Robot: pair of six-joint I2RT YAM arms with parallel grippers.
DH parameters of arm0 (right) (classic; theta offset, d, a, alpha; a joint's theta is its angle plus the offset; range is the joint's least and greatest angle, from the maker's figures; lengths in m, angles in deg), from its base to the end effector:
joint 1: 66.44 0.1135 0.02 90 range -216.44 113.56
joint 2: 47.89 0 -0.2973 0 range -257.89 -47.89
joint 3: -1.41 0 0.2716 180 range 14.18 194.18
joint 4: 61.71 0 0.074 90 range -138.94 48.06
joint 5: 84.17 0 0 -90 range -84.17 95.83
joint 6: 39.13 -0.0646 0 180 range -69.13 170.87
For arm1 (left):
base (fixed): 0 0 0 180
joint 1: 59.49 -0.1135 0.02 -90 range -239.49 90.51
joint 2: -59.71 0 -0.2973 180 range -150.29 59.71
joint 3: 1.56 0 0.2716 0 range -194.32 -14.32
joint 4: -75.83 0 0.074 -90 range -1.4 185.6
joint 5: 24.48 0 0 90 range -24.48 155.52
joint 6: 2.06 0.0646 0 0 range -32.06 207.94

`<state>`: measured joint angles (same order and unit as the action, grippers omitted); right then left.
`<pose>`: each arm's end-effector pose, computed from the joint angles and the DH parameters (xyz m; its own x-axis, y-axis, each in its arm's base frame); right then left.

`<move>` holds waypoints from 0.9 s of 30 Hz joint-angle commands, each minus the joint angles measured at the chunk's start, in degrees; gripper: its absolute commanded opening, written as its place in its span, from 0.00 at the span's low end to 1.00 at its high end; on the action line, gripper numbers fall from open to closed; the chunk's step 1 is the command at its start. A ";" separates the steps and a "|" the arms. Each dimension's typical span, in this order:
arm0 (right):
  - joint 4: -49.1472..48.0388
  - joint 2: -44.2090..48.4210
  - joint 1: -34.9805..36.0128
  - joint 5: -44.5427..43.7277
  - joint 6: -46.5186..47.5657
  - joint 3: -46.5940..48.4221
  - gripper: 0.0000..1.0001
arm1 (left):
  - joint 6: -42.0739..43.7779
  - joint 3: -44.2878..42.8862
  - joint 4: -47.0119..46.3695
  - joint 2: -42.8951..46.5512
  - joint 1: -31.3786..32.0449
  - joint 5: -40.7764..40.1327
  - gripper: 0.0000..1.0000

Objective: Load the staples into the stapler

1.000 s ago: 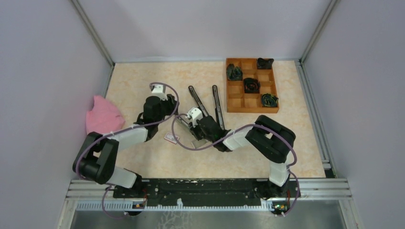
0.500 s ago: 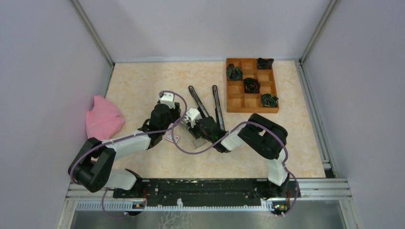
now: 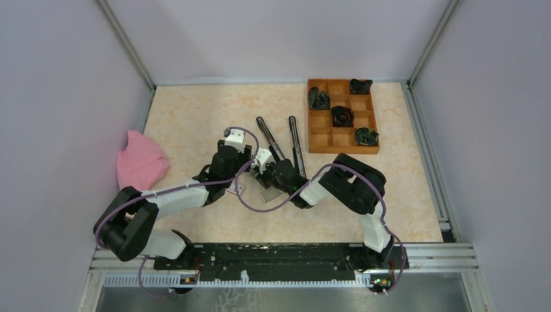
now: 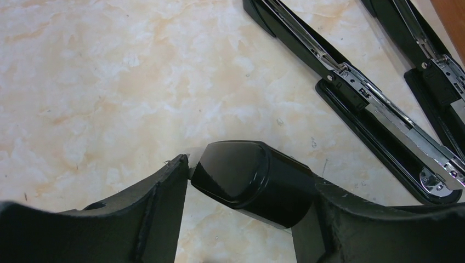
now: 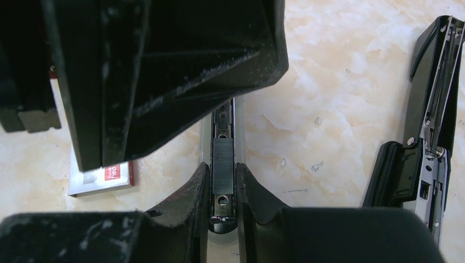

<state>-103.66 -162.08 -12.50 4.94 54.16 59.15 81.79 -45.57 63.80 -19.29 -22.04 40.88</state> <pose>0.2516 0.3439 0.1236 -0.1013 -0.2365 -0.9663 -0.8066 0.5881 -0.0594 0.2609 -0.1659 0.1978 -0.3345 0.1335 -0.9329 0.2133 0.9749 0.0631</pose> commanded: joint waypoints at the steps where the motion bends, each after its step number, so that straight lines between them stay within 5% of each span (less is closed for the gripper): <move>1: -7.94 -0.99 0.57 3.60 0.55 1.55 0.00 | -2.60 0.76 0.79 -0.85 2.98 3.40 0.69; 27: -9.90 -2.71 0.56 1.94 -0.37 -0.06 0.02 | -14.78 2.67 7.07 10.93 3.55 4.65 1.00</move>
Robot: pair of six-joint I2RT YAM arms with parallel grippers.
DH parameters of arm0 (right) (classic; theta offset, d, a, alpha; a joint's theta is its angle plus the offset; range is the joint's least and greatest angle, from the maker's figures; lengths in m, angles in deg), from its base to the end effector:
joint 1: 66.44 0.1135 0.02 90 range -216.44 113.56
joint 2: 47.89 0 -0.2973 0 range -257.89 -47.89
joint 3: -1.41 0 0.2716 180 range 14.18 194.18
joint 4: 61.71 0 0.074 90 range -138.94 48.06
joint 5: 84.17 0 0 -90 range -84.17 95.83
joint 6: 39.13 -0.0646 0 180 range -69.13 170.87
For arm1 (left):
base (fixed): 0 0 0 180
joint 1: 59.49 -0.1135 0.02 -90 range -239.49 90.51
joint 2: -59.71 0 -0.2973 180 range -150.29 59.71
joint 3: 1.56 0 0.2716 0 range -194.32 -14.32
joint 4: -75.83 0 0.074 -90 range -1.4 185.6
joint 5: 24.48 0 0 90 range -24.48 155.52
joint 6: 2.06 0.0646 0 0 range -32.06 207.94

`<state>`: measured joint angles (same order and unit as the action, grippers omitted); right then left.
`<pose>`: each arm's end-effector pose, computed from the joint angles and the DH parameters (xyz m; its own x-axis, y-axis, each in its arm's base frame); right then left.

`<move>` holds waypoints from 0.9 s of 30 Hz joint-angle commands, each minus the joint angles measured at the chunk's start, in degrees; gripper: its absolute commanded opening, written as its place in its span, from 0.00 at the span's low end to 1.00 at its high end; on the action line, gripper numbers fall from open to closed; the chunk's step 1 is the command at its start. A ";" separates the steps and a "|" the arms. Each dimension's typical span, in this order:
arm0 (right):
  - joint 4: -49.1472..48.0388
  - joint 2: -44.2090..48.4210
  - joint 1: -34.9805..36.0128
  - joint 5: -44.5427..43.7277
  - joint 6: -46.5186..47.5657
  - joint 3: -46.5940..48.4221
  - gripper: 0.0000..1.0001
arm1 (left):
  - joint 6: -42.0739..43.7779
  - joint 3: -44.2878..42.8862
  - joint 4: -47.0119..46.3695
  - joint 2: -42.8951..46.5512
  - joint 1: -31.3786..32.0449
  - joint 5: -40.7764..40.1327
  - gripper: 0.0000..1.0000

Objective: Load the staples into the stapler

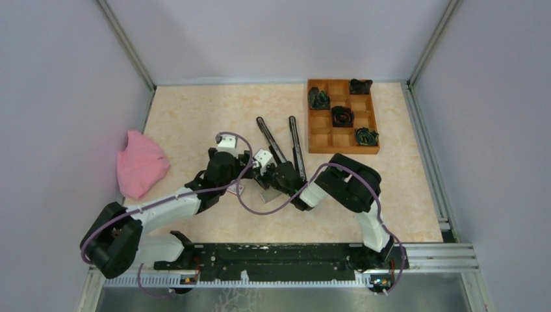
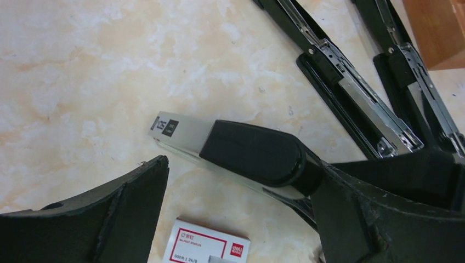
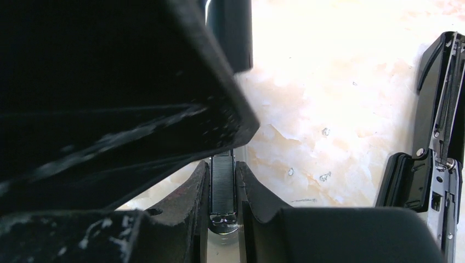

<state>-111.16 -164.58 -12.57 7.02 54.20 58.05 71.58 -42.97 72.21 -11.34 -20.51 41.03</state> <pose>0.2497 0.3443 0.1183 -0.0607 -0.1816 -0.9815 -0.8245 0.5634 -0.0533 0.2336 -0.1546 0.2021 -0.4069 -0.0005 -0.9135 0.1754 0.9814 -0.0786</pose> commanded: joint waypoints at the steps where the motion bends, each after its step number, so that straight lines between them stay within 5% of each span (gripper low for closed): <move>1: -2.28 -0.22 0.63 -0.14 -0.42 1.03 0.02 | -4.87 0.15 -1.06 3.57 1.94 4.84 1.00; 10: -0.84 -0.67 0.63 -0.14 -1.00 1.90 0.07 | -10.48 1.35 3.70 9.43 -0.03 7.52 1.00; 19: 4.15 3.85 0.69 1.11 -1.53 0.56 0.35 | -22.73 4.81 10.01 14.28 -13.38 19.18 1.00; 27: 19.51 12.74 0.63 3.17 -1.87 1.67 0.49 | -25.73 4.45 16.74 15.88 -17.14 21.88 1.00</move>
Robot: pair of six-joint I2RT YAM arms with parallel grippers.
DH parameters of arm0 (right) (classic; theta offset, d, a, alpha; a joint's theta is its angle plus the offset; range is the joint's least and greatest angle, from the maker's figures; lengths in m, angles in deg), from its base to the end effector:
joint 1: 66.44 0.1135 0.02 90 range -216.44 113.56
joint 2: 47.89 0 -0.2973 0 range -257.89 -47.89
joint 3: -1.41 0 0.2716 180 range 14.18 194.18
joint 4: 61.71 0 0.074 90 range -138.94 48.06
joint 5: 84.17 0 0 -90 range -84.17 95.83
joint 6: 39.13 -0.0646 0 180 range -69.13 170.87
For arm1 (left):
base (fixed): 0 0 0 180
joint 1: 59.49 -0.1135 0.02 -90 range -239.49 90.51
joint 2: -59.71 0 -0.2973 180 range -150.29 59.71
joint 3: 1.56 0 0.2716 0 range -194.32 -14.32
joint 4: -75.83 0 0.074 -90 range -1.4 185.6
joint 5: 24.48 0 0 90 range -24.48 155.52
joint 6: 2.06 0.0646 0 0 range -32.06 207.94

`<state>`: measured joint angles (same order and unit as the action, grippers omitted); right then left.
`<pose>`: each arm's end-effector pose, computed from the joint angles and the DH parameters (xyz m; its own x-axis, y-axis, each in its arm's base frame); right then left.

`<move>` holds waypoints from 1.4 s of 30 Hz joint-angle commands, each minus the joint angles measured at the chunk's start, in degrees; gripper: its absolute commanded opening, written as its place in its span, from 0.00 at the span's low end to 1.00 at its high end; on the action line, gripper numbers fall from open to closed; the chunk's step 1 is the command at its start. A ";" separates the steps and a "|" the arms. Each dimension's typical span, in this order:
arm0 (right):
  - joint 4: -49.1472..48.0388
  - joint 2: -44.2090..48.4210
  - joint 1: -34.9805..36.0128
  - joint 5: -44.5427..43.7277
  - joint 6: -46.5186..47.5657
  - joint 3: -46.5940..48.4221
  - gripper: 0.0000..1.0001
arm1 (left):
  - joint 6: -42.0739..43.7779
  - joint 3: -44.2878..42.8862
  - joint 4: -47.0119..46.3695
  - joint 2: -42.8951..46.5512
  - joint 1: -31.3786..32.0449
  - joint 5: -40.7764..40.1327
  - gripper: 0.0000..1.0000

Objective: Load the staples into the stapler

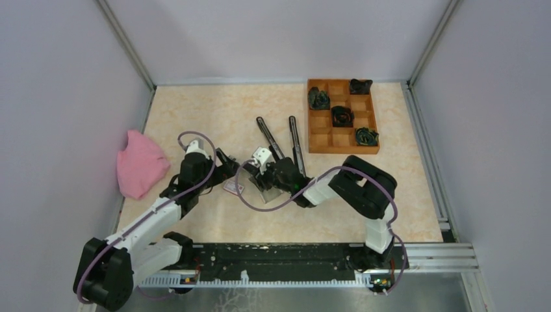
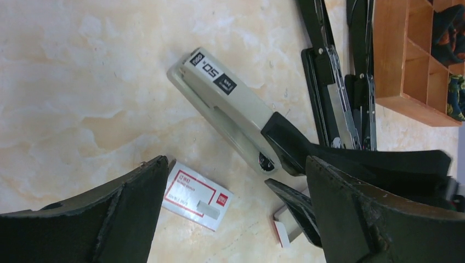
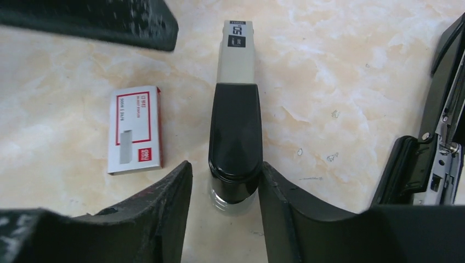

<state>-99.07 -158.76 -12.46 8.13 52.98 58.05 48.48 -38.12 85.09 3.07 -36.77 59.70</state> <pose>0.2433 0.3390 0.1307 -0.1400 -0.2550 -0.9567 -0.8365 0.5475 -0.0236 0.2167 -0.0836 0.2008 -0.5413 -0.4588 -0.7046 -0.0535 0.8551 -0.5157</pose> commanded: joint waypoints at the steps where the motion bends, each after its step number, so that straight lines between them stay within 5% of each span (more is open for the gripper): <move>1: 10.44 7.92 0.56 2.10 -0.37 2.55 0.50 | -2.70 -0.58 4.71 1.60 -1.10 3.19 1.00; 12: 27.41 6.82 0.43 1.28 1.18 13.65 0.52 | -3.09 -3.23 11.53 3.78 -1.38 1.92 1.00; 26: 31.67 2.61 0.43 0.40 2.43 13.60 0.15 | -3.23 -4.64 11.54 2.12 -1.50 4.24 0.99; 42: 39.32 0.91 0.99 -2.08 0.53 11.98 0.10 | -3.52 -5.26 11.76 2.31 -1.55 4.59 1.00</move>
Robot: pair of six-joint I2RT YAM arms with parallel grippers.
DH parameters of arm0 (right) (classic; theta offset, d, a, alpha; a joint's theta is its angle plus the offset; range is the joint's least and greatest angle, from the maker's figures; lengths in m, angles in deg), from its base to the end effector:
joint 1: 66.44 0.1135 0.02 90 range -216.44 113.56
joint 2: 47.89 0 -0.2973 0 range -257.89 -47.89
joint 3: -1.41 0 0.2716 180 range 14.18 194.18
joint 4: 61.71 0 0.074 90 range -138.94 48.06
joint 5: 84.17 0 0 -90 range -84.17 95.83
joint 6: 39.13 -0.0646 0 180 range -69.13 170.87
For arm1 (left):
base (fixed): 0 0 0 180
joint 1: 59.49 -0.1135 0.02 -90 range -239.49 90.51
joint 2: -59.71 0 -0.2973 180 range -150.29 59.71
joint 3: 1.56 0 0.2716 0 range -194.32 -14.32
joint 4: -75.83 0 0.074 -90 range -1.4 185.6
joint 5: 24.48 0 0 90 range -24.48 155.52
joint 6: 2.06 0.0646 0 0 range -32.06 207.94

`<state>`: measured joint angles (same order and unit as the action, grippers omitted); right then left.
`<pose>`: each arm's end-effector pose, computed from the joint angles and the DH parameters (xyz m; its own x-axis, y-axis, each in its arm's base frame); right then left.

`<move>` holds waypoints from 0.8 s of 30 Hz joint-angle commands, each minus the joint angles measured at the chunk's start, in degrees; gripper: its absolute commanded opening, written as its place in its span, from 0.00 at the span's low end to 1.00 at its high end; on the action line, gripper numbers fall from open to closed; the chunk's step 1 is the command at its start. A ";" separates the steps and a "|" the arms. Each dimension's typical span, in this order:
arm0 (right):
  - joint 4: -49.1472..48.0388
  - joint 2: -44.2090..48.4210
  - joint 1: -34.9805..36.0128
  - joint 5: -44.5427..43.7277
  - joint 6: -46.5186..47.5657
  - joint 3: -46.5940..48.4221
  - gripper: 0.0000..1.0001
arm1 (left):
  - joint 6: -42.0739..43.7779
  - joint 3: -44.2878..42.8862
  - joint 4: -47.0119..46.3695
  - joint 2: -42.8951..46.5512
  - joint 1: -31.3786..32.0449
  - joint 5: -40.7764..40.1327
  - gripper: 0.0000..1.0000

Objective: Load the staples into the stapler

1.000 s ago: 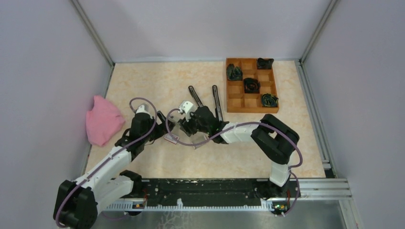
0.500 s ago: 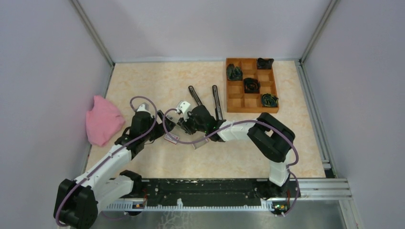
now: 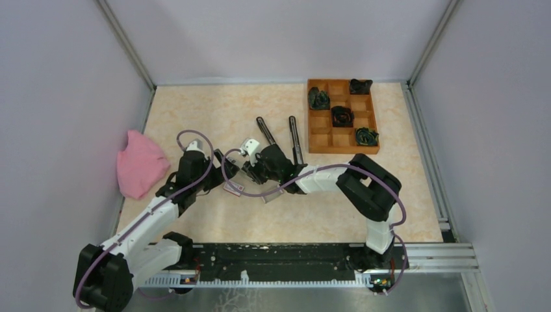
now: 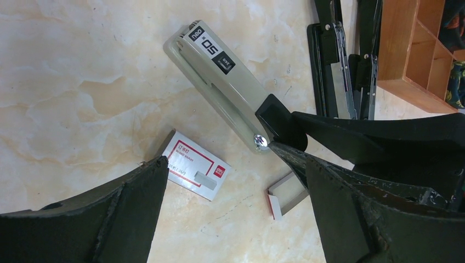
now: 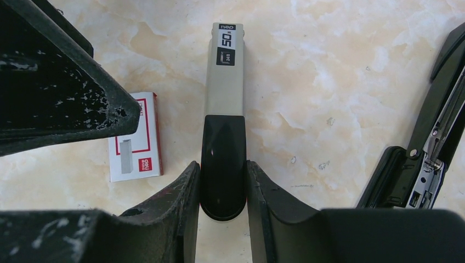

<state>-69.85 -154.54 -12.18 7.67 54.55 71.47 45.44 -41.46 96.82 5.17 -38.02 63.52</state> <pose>0.2583 0.3625 0.1704 -0.2246 -0.4219 -0.8784 -0.8439 0.5349 -0.0412 0.2083 -0.0795 0.2063 -0.6290 -0.4781 -0.6130 -0.1160 0.8374 -0.5341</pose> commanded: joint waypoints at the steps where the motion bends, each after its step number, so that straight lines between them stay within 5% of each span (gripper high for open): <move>1: 10.56 -3.51 0.80 -1.76 -1.05 -1.06 0.10 | -0.43 -1.88 0.10 0.28 -0.29 0.77 0.99; 11: 15.18 -5.62 0.87 -2.88 -2.33 0.92 0.09 | -0.73 -1.52 0.13 0.64 -0.47 1.12 1.00; 24: 8.84 -9.30 4.16 -3.10 -6.63 11.81 0.17 | -0.92 -5.02 6.44 6.23 -1.00 -4.25 1.00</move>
<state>-64.54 -158.98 -10.93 4.81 50.12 78.86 45.03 -43.62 100.63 8.58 -38.43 62.14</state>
